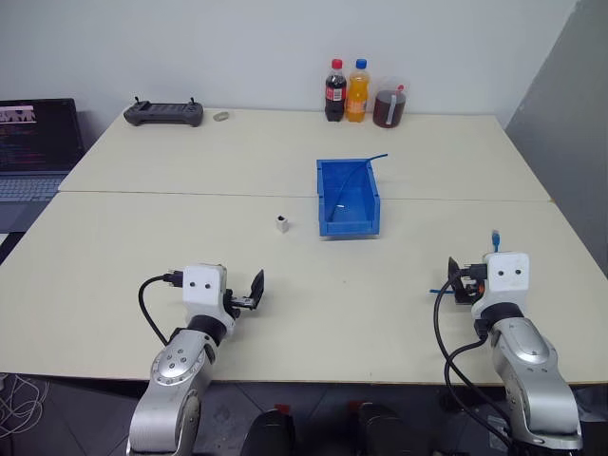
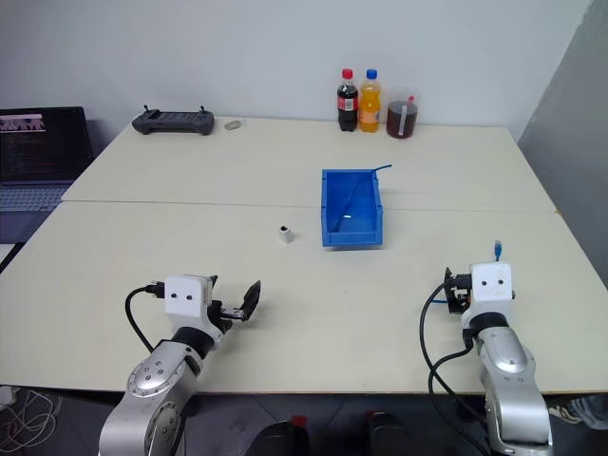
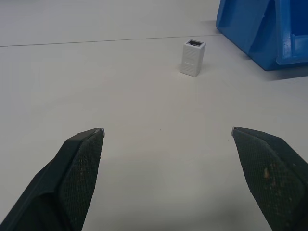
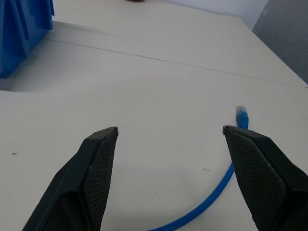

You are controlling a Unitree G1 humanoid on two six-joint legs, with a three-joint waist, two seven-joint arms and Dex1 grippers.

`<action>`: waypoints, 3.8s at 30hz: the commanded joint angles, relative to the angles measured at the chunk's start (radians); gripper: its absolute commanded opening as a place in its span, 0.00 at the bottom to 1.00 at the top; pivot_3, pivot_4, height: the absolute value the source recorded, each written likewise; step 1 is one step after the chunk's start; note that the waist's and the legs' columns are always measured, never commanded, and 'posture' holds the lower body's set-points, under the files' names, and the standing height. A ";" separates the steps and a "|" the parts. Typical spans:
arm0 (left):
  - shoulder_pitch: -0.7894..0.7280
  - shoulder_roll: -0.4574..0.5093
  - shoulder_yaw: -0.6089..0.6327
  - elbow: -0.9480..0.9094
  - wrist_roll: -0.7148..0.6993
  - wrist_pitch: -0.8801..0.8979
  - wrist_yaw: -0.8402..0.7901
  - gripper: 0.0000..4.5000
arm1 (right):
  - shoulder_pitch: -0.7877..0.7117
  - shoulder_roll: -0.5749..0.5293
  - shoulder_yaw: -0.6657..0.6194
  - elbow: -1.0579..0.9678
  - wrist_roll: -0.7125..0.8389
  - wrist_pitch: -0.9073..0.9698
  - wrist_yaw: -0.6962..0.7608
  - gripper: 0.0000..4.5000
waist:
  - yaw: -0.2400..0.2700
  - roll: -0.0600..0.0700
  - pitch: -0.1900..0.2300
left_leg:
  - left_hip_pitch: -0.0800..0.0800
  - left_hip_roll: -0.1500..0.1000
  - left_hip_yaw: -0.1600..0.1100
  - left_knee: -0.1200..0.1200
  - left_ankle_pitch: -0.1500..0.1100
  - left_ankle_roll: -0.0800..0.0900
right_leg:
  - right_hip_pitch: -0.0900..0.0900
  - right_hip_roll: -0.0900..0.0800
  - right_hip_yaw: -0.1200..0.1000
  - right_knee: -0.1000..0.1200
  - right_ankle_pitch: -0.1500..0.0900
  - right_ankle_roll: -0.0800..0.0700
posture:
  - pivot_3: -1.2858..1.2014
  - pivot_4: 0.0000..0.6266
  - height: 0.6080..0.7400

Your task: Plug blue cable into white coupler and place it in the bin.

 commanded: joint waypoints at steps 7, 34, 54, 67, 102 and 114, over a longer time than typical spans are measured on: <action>-0.056 0.024 -0.020 0.016 -0.003 -0.051 -0.053 1.00 | -0.028 -0.014 -0.050 -0.017 -0.013 0.012 -0.031 0.82 | 0.000 0.000 0.000 | 0.000 0.000 0.000 0.000 0.000 0.000 | 0.000 0.000 0.000 0.000 0.000 0.000 | 0.52 0.24 1.00; -0.606 0.157 -0.456 0.408 0.026 -0.323 -0.756 1.00 | -0.329 -0.142 -0.173 0.334 0.106 0.306 0.031 0.82 | -0.001 0.002 0.000 | -0.001 0.000 0.003 0.000 0.000 0.000 | -0.001 0.005 0.003 0.000 0.001 -0.002 | 0.52 0.24 1.00; -0.573 0.166 -0.441 0.359 0.027 -0.287 -0.762 1.00 | -0.393 -0.154 -0.196 0.483 0.132 0.290 0.018 0.01 | 0.002 0.002 0.000 | -0.001 0.000 0.002 0.001 0.000 0.000 | -0.001 0.002 0.002 0.000 0.001 -0.001 | 0.52 0.24 1.00; -0.133 0.237 -0.217 0.016 -0.030 -0.226 -0.581 1.00 | -0.486 -0.536 0.198 0.379 0.225 0.013 0.853 0.01 | -0.024 0.005 0.002 | 0.001 0.003 0.002 -0.001 0.000 0.000 | -0.001 0.004 0.003 0.000 0.001 0.000 | 0.52 0.24 1.00; 0.342 0.141 -0.055 -0.187 0.021 -0.263 -0.245 1.00 | -0.682 -0.192 0.475 0.605 0.170 -0.076 1.094 0.79 | 0.000 -0.001 0.003 | 0.000 -0.001 -0.001 0.001 -0.002 0.003 | 0.000 -0.002 -0.002 0.000 0.001 -0.003 | 0.52 0.24 1.00; -0.327 0.506 -0.150 0.571 -0.053 -0.406 -0.919 1.00 | -0.481 -0.341 0.215 0.135 0.402 0.212 0.976 0.99 | 0.000 0.001 0.003 | 0.000 -0.001 -0.003 0.001 -0.001 0.003 | 0.001 0.000 -0.005 0.000 0.001 -0.003 | 0.52 0.24 1.00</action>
